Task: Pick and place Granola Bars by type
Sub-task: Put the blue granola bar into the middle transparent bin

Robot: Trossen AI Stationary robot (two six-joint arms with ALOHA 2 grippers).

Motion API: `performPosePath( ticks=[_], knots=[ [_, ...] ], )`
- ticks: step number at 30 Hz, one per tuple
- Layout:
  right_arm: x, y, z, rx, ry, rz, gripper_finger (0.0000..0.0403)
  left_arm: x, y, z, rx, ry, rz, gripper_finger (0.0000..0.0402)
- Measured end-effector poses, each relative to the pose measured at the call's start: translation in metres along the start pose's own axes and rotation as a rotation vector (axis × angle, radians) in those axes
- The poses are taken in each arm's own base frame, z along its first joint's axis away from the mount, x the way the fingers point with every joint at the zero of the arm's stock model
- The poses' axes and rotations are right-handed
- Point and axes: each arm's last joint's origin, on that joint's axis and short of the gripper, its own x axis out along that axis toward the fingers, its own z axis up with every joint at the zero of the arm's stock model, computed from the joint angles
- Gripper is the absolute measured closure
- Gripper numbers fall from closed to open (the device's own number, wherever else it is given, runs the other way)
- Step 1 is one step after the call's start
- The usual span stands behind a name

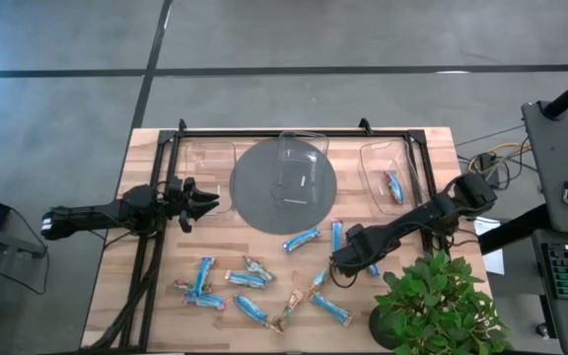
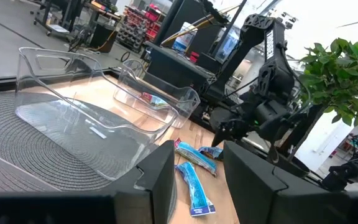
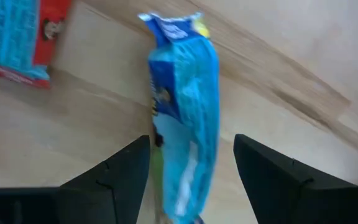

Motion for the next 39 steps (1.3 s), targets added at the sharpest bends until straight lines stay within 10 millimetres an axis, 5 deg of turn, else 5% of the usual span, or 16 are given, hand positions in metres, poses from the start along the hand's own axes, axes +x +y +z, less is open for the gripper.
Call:
performPosePath(
  ticks=[7,12,19,23,31,35,39],
  knots=[
    [0.011,0.001,0.0,-0.026,0.0,0.073,0.0188,0.0,0.0,0.0,0.0,0.0,0.0,0.028],
    [0.003,0.005,0.001,-0.036,-0.011,0.118,0.0249,0.0,0.0,0.0,0.0,0.0,0.0,0.028],
    [-0.029,0.017,0.006,-0.078,-0.075,0.25,0.0379,0.0,0.0,0.0,0.0,0.0,0.0,0.028],
    [-0.068,0.021,0.021,-0.038,-0.203,0.373,0.0386,0.0,0.0,0.0,0.0,0.0,0.0,0.028],
    [-0.146,0.005,0.097,0.195,-0.59,0.519,0.0389,0.0,0.0,0.0,0.0,-0.001,0.0,0.028],
    [-0.153,0.001,0.154,0.205,-0.669,0.589,0.0388,0.0,-0.001,0.002,-0.009,-0.019,-0.001,0.028],
    [-0.137,-0.01,0.202,0.246,-0.612,0.549,0.0357,0.0,-0.001,0.002,-0.013,-0.017,-0.001,0.028]
  ],
)
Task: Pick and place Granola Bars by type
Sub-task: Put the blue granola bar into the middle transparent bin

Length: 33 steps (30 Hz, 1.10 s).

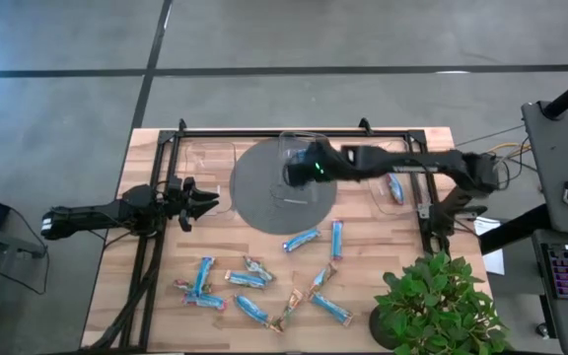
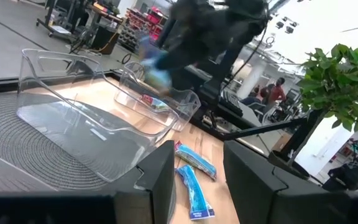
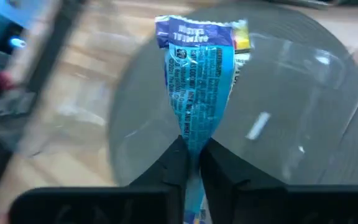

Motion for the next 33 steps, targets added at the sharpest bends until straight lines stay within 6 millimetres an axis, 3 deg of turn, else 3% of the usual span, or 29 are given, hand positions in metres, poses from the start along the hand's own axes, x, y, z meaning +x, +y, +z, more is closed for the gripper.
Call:
performPosePath(
  ticks=[4,8,12,14,18,23,33],
  knots=[
    [0.027,-0.015,0.012,0.048,0.112,-0.02,0.0301,0.0,0.0,0.0,-0.001,-0.002,-0.003,0.028],
    [0.026,-0.012,0.009,0.035,0.081,-0.031,0.0242,0.0,-0.001,0.003,-0.041,-0.026,-0.016,0.028],
    [0.012,0.0,0.008,-0.108,0.019,-0.01,0.0199,0.0,-0.003,0.006,-0.437,-0.046,-0.052,0.028],
    [0.004,0.008,0.007,-0.202,-0.005,0.015,0.0185,0.0,-0.003,0.006,-0.556,-0.049,-0.047,0.028],
    [-0.003,0.02,0.0,-0.343,-0.018,0.043,0.0171,0.0,-0.002,0.006,-0.608,-0.071,-0.028,0.028],
    [-0.005,0.023,-0.002,-0.373,-0.035,0.033,0.0171,-0.001,-0.003,0.01,-0.761,-0.12,-0.038,0.028],
    [-0.007,0.025,-0.008,-0.472,-0.016,0.041,0.0172,-0.01,-0.025,0.046,-0.612,-0.142,-0.182,0.028]
  ],
)
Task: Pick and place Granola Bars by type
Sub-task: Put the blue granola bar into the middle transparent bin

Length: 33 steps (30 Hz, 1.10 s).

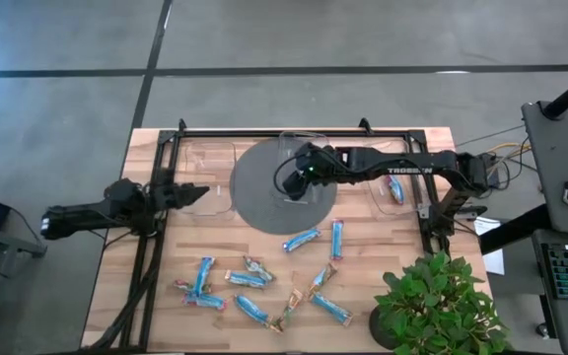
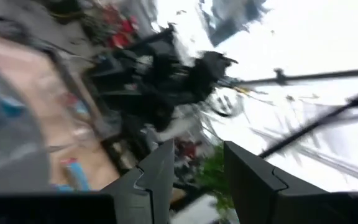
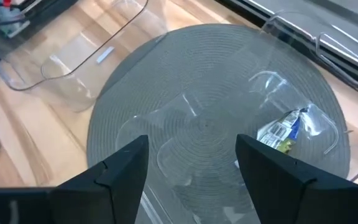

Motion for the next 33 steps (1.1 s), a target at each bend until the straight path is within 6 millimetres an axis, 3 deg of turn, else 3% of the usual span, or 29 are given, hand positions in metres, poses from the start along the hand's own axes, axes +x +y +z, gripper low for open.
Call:
performPosePath(
  ticks=[3,8,12,18,21,24,29,33],
  knots=[
    [-0.001,0.004,-0.003,-0.031,0.003,0.009,0.0172,0.001,-0.015,0.007,0.016,0.034,0.016,0.028],
    [-0.008,0.01,-0.004,-0.087,-0.003,-0.007,0.0172,0.016,-0.035,0.014,0.166,0.216,0.207,0.028],
    [-0.022,0.012,0.006,-0.084,-0.093,-0.133,0.0172,0.043,-0.04,0.014,0.339,0.41,0.389,0.028],
    [-0.042,0.013,0.026,-0.039,-0.199,-0.233,0.0172,0.092,-0.033,0.005,0.522,0.583,0.487,0.028],
    [-0.053,0.012,0.034,-0.035,-0.257,-0.31,0.0172,0.111,-0.023,-0.009,0.599,0.662,0.52,0.028],
    [-0.067,0.012,0.038,-0.048,-0.304,-0.395,0.0172,0.127,-0.026,-0.027,0.737,0.646,0.524,0.028],
    [-0.083,0.005,0.037,-0.045,-0.278,-0.441,0.0172,0.136,-0.024,-0.072,1.017,0.64,0.542,0.028],
    [-0.094,-0.003,0.031,-0.03,-0.236,-0.475,0.0172,0.147,-0.026,-0.102,1.063,0.659,0.495,0.028]
  ],
)
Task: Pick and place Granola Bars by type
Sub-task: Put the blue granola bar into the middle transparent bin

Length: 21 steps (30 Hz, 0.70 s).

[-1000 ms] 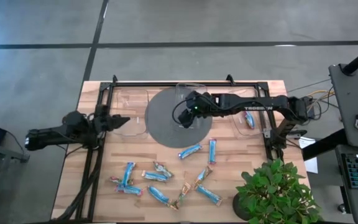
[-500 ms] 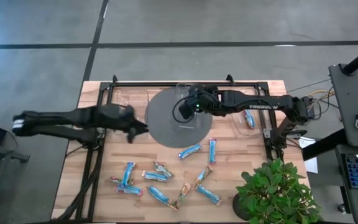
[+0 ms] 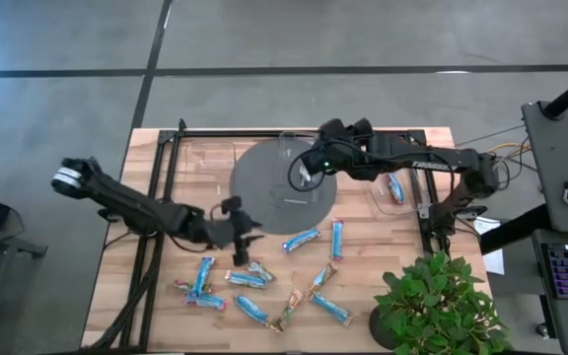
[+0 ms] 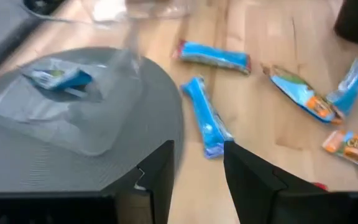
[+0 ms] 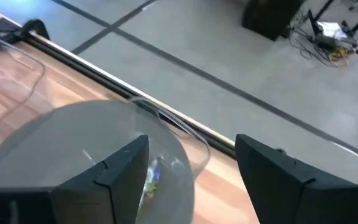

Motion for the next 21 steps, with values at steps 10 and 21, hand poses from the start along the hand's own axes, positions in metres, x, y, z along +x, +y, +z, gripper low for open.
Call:
performPosePath(
  ticks=[10,21],
  knots=[
    [-0.004,-0.009,-0.005,-0.135,0.079,0.009,0.0172,0.068,-0.035,0.013,-0.045,0.062,0.054,0.0277],
    [-0.014,-0.023,-0.007,-0.222,0.123,0.02,0.0172,0.113,-0.059,0.034,0.037,0.193,0.207,0.0184]
  ],
)
